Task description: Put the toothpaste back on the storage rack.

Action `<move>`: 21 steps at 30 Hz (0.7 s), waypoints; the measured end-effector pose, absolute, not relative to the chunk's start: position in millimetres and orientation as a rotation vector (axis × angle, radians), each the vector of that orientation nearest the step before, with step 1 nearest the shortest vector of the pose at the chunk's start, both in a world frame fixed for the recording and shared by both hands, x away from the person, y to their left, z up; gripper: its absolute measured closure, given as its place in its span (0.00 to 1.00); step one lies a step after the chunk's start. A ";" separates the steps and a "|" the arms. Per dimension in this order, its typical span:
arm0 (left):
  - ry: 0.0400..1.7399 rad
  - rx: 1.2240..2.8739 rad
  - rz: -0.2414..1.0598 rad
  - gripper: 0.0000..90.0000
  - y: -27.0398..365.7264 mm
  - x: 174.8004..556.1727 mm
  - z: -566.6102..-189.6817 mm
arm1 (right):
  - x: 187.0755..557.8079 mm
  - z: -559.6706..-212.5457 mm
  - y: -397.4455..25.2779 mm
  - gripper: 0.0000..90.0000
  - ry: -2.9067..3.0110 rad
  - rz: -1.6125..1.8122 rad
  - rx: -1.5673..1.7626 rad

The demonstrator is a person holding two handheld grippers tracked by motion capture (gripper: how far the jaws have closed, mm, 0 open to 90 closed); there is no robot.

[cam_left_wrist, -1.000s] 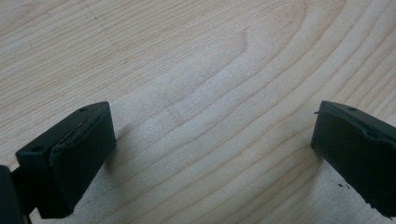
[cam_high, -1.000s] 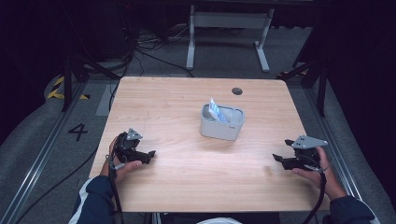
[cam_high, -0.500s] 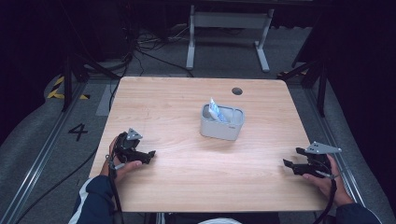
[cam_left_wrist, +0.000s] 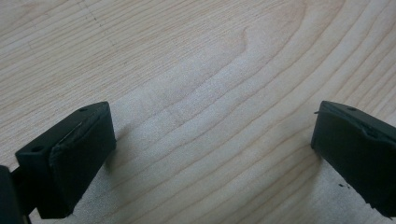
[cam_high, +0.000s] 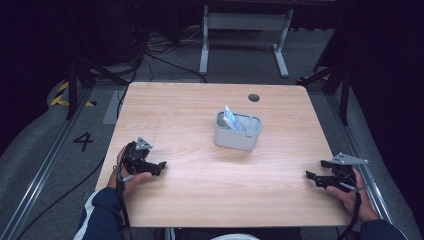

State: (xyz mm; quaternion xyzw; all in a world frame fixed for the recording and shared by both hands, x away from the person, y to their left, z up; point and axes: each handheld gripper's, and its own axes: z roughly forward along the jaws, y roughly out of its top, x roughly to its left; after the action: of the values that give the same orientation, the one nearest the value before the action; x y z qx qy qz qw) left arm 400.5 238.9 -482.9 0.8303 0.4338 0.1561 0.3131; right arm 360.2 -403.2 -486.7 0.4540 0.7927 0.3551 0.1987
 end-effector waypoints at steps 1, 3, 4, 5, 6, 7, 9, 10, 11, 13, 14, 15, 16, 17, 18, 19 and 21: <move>1.144 2.190 0.413 0.00 238.9 400.4 -482.8 | 360.2 -486.7 -403.2 0.22 2.217 0.993 1.270; 1.150 2.189 0.413 0.00 238.7 400.2 -482.7 | 360.3 -486.8 -403.3 0.22 2.217 0.993 1.270; 1.151 2.189 0.412 0.00 238.7 400.0 -482.7 | 360.2 -486.8 -403.2 0.22 2.217 0.993 1.270; 1.156 2.189 0.417 0.00 238.5 399.7 -482.6 | 360.2 -486.8 -403.2 0.22 2.217 0.993 1.271; 1.156 2.189 0.417 0.00 238.5 399.7 -482.6 | 360.2 -486.8 -403.2 0.22 2.217 0.992 1.271; 1.156 2.189 0.417 0.00 238.5 399.7 -482.6 | 360.3 -486.8 -403.2 0.22 2.217 0.991 1.270; 1.155 2.191 0.418 0.00 238.6 399.8 -482.6 | 360.3 -486.8 -403.1 0.22 2.217 0.992 1.271; 1.156 2.189 0.417 0.00 238.5 399.7 -482.6 | 360.3 -486.8 -403.1 0.22 2.217 0.992 1.271; 1.156 2.190 0.417 0.00 238.6 399.7 -482.6 | 360.3 -486.8 -403.1 0.21 2.216 0.992 1.272; 1.154 2.188 0.415 0.00 238.7 399.9 -482.7 | 360.3 -486.8 -403.1 0.21 2.216 0.991 1.272; 1.157 2.189 0.417 0.00 238.5 399.7 -482.6 | 360.2 -486.8 -403.0 0.21 2.215 0.990 1.273; 1.157 2.189 0.417 0.00 238.5 399.7 -482.6 | 360.3 -486.8 -403.0 0.21 2.215 0.991 1.273; 1.156 2.190 0.417 0.00 238.5 399.7 -482.6 | 360.3 -486.8 -403.0 0.21 2.215 0.990 1.275; 1.156 2.189 0.417 0.00 238.5 399.7 -482.6 | 360.3 -486.8 -403.1 0.21 2.215 0.990 1.274; 1.157 2.189 0.417 0.00 238.5 399.7 -482.6 | 360.3 -486.8 -403.0 0.21 2.215 0.991 1.275; 1.157 2.189 0.417 0.00 238.5 399.8 -482.6 | 360.3 -486.8 -403.1 0.21 2.215 0.990 1.274; 1.156 2.189 0.417 0.00 238.5 399.8 -482.6 | 360.4 -486.8 -403.0 0.21 2.215 0.991 1.274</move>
State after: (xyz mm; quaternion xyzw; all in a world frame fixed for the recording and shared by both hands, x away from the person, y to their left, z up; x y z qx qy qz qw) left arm 399.8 238.5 -482.6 0.8290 0.4378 0.1580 0.3101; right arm 360.4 -403.0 -486.8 0.4554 0.7921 0.3543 0.1991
